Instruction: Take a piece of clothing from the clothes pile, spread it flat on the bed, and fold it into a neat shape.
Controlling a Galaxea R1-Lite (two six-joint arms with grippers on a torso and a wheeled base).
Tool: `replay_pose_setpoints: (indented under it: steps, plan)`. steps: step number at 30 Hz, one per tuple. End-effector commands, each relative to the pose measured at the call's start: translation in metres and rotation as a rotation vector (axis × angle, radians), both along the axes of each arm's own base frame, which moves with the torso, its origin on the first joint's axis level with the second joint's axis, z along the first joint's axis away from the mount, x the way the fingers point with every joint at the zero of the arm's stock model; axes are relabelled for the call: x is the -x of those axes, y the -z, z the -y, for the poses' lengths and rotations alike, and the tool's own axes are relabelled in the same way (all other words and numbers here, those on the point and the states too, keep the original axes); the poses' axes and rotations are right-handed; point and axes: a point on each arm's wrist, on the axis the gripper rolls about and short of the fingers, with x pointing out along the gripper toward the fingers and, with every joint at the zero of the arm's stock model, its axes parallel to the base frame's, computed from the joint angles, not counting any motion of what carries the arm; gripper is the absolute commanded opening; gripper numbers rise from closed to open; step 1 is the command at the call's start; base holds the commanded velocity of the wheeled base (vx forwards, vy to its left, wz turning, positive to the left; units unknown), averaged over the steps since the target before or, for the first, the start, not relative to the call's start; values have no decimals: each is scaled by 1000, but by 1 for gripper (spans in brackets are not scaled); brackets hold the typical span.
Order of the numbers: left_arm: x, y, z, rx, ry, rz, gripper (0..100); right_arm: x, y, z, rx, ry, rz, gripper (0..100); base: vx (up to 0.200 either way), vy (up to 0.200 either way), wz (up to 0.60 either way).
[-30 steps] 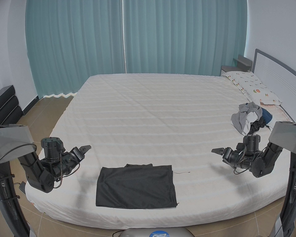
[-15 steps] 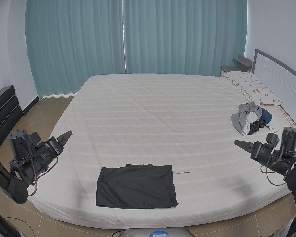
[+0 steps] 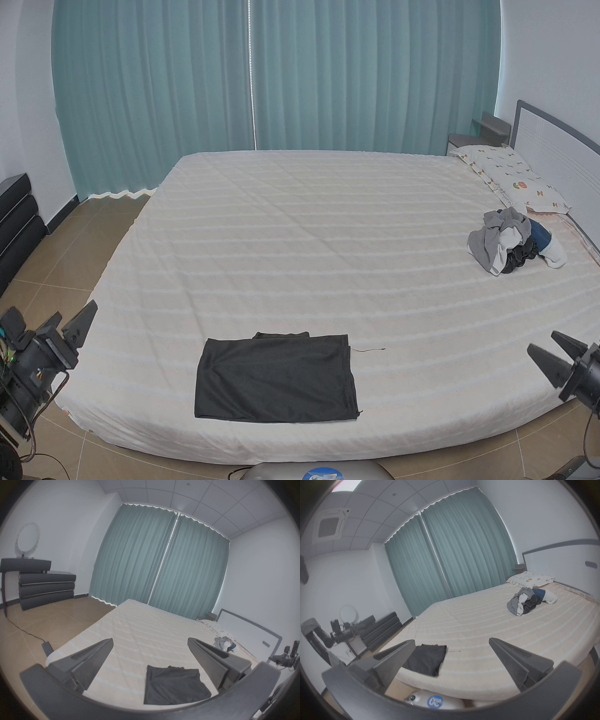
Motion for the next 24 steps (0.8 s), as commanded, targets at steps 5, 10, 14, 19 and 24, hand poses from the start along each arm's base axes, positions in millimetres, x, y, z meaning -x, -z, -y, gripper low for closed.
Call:
replay_pose_setpoints:
  steps: [5,10,14,19,24]
  plan:
    - [125,42,-5,-348,-4,82,100,114,55,2,281,-9,189,100,0,0,0]
    - [147,65,-4,-440,-16,92,100,117,55,3,272,57,145,100,0,0,0]
    - [147,63,-4,-319,-12,117,100,116,54,5,277,144,139,100,0,0,0]
    - [147,63,-4,-326,-2,122,100,112,55,6,354,168,215,100,0,0,0]
    - [147,63,-4,-407,6,123,100,110,55,6,517,188,290,100,0,0,0]
